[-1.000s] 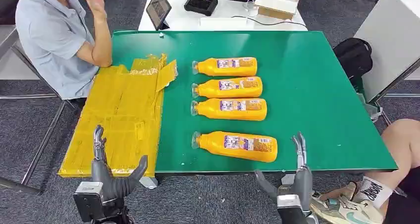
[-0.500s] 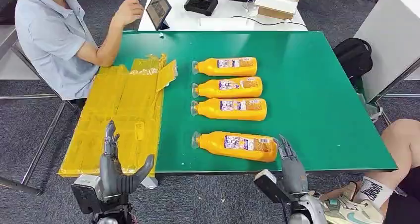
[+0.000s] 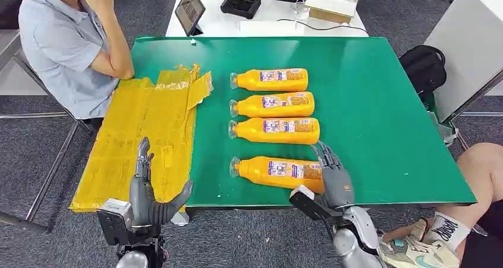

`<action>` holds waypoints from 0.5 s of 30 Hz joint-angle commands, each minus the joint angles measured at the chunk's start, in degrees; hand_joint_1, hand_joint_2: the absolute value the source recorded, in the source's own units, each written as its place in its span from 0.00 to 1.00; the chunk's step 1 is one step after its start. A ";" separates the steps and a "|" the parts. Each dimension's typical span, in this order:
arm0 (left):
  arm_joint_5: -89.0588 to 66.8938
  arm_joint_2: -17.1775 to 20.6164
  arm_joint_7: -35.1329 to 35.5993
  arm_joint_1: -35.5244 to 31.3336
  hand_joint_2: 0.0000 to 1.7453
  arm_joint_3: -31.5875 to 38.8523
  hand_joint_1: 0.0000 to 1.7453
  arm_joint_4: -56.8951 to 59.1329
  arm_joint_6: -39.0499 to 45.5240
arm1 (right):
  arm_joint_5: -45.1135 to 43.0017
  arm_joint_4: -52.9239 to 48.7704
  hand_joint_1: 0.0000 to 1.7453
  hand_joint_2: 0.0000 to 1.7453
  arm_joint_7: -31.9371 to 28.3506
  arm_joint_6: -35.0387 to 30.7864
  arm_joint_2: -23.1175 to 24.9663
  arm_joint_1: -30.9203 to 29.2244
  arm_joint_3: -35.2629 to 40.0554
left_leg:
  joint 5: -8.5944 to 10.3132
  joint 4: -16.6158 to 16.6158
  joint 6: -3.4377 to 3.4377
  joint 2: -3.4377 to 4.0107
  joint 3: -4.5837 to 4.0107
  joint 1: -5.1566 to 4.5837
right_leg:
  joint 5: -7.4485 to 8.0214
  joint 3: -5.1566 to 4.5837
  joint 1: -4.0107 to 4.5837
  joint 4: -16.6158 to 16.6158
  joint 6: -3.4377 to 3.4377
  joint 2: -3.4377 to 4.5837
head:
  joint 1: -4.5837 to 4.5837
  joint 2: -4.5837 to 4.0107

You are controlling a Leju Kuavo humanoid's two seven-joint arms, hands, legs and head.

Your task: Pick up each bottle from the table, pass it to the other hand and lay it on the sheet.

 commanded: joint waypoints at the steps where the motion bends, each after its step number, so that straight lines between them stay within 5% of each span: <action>1: 0.11 0.89 0.00 -2.21 1.00 -0.30 0.00 4.71 -0.35 | -1.08 9.33 0.00 1.00 -0.10 -0.31 0.67 -5.44 3.26 | -0.04 -0.07 0.04 0.07 0.18 0.00 | -0.02 0.16 0.03 -0.07 -0.10 0.03 | 0.00 0.00; 15: 0.38 1.17 0.44 -2.24 1.00 -0.11 0.00 4.76 -1.13 | -1.86 16.59 0.00 1.00 1.88 2.70 -0.20 -7.89 4.84 | -0.03 -0.07 0.05 0.06 0.20 0.01 | 0.00 0.18 0.03 -0.09 -0.10 0.01 | 0.02 0.00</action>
